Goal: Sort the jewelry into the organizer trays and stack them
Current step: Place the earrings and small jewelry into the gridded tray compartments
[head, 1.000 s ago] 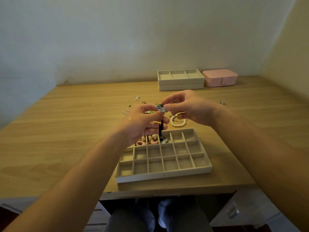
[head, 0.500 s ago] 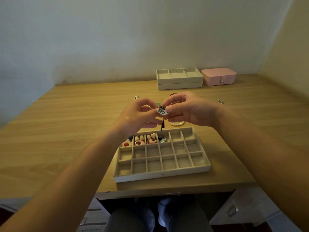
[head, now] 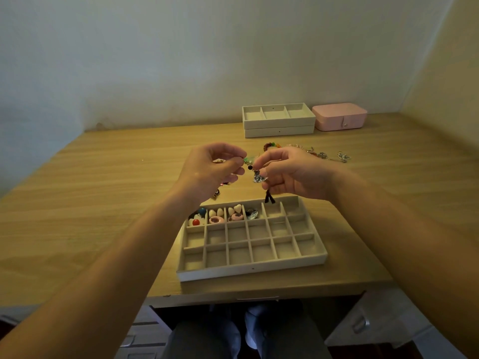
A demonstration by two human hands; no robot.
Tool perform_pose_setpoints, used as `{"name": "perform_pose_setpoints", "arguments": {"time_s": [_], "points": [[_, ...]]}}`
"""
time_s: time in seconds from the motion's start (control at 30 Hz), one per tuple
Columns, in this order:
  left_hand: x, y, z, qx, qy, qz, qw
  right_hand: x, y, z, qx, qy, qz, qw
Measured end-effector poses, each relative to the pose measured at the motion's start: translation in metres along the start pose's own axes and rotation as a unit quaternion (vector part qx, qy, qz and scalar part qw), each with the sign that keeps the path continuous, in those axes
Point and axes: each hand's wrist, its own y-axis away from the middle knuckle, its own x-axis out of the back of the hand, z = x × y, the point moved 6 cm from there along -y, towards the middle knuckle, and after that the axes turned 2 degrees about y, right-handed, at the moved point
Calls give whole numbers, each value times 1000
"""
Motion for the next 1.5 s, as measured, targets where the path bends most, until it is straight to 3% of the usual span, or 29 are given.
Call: {"name": "perform_pose_setpoints", "arguments": {"time_s": [0.53,0.87,1.1,1.5], "points": [[10,-5,-15,-21,-158,34,987,-3,-3,12,-35,205,39,977],[1,-3,-16,-20,-165,12,986,-20,-4,12,-3,360,83,929],[-1,-4,-12,-32,-167,13,985,-29,-9,11,36,371,129,919],[-6,-6,-14,-40,-171,2,985,-29,-11,15,38,378,116,918]]}}
